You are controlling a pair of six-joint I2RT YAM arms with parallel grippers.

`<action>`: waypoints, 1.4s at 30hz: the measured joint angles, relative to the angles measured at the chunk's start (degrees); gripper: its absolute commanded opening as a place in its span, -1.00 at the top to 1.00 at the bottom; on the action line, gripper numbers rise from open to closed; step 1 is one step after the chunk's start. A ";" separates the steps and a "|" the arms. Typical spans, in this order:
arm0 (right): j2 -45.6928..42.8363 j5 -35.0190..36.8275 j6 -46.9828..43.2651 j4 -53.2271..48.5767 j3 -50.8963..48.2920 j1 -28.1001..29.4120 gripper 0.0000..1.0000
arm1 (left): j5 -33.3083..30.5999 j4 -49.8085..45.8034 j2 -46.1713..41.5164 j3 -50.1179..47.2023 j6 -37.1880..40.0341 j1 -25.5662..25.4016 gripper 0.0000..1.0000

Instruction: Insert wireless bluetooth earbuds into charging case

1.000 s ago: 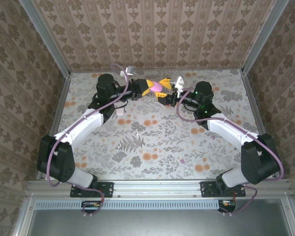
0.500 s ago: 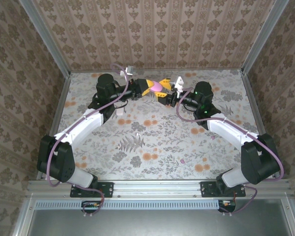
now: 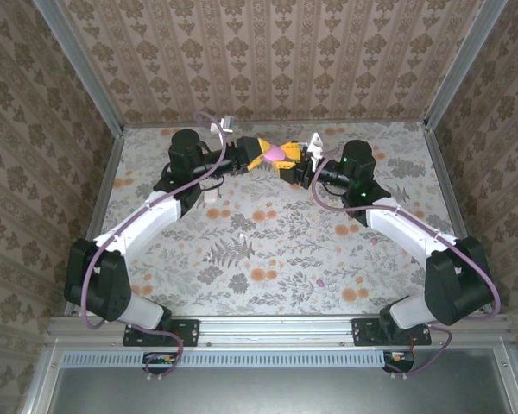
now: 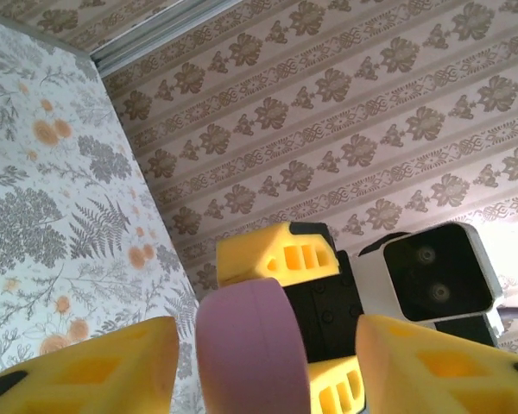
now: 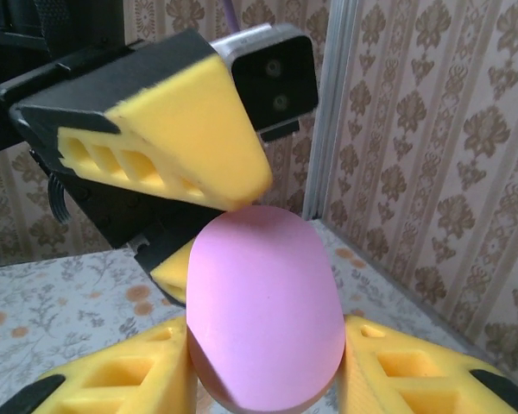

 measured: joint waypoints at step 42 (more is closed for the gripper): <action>-2.69 -23.08 3.32 -20.39 7.43 -4.15 0.17 | 11.85 -0.37 -6.86 -7.67 53.29 -3.19 0.04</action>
